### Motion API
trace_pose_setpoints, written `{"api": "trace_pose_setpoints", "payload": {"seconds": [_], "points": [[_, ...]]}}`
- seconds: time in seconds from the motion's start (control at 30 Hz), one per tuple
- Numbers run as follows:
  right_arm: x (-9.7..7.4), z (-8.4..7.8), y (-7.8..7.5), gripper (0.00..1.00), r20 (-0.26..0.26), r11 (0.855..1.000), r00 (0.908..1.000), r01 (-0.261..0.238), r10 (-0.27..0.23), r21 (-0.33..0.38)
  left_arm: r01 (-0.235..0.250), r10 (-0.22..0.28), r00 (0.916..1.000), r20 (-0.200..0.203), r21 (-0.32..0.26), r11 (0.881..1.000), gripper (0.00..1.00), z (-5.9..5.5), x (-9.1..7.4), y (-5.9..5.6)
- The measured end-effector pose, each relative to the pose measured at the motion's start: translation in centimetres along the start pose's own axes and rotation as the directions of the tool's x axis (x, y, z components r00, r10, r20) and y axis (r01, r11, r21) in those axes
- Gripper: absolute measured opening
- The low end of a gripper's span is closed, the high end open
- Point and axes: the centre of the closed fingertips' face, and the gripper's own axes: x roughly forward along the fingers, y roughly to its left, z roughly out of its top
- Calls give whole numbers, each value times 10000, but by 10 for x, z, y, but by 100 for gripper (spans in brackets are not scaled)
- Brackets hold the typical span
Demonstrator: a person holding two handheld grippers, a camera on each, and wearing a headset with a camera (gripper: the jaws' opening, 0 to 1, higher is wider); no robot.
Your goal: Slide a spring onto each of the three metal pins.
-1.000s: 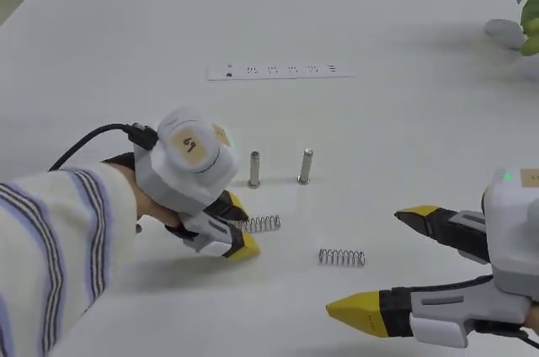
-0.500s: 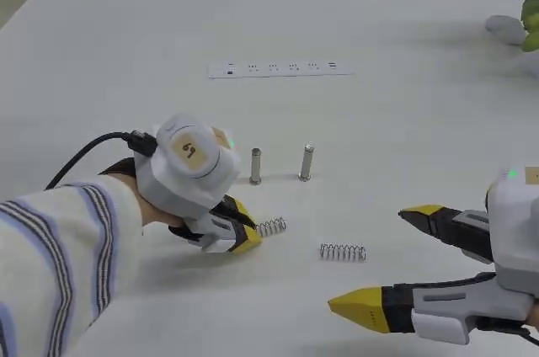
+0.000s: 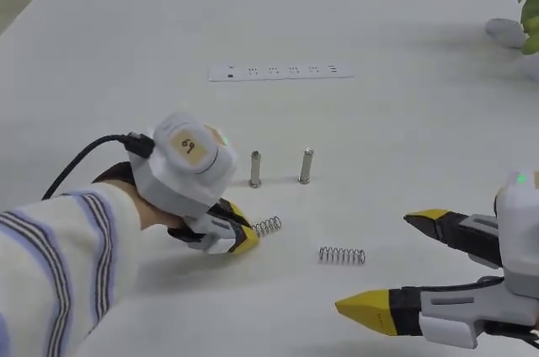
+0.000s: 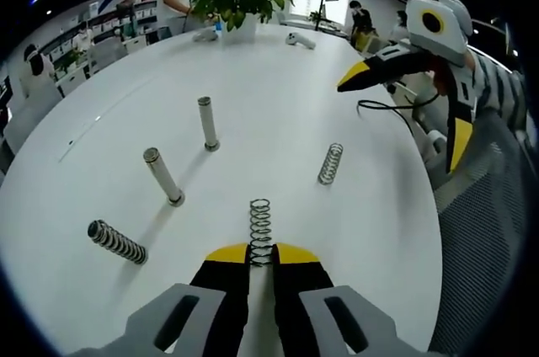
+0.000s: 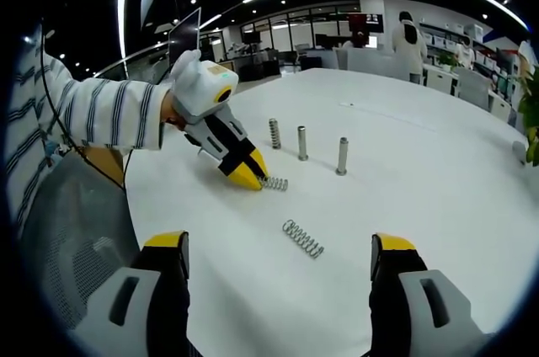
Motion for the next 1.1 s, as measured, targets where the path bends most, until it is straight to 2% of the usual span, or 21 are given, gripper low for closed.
{"api": "trace_pose_setpoints", "payload": {"seconds": [0.13, 0.27, 0.4, 0.57, 0.63, 0.67, 0.73, 0.9, 0.97, 1.1], "points": [[-1, 0, 1, 87, -16, 9999, 10000, -45, 44, -127, -86, 86, 10000, -26, 109, 9999, 2, -1, -2, 0], [-4, 3, -1, 85, 118, 9999, 9999, -85, 86, -78, -113, 113, 9999, 72, -41, 9999, 2, 0, -5, 1], [-8, 11, 4, 85, 562, 9987, 9972, -495, 486, 141, -80, 87, 9997, 240, -262, 9996, 2, 3, -12, -3], [-9, 17, 7, 84, 767, 9975, 9947, -699, 691, 82, -107, 119, 9987, 487, -249, 9996, 2, 9, -24, -7], [-8, 18, 9, 81, 807, 9959, 9926, -906, 903, 8, 360, -310, 9970, 704, -708, 9968, 2, 11, -29, -15], [-8, 20, 11, 80, 828, 9943, 9909, -1066, 1066, -43, 389, -337, 9966, 754, -693, 9968, 2, 11, -31, -16], [-8, 22, 16, 77, 824, 9913, 9879, -1294, 1311, -258, 441, -393, 9959, 819, -573, 9974, 2, 11, -35, -19], [-7, 30, 22, 68, 859, 9838, 9811, -1682, 1731, -619, 804, -756, 9900, 1192, -365, 9961, 2, 20, -48, -32], [-5, 33, 28, 61, 879, 9754, 9723, -2118, 2166, -610, 930, -894, 9879, 1267, -228, 9954, 2, 23, -52, -36], [-1, 37, 34, 54, 807, 9657, 9646, -2436, 2509, -903, 1179, -1220, 9828, 1389, 371, 9923, 2, 29, -59, -50]]}}
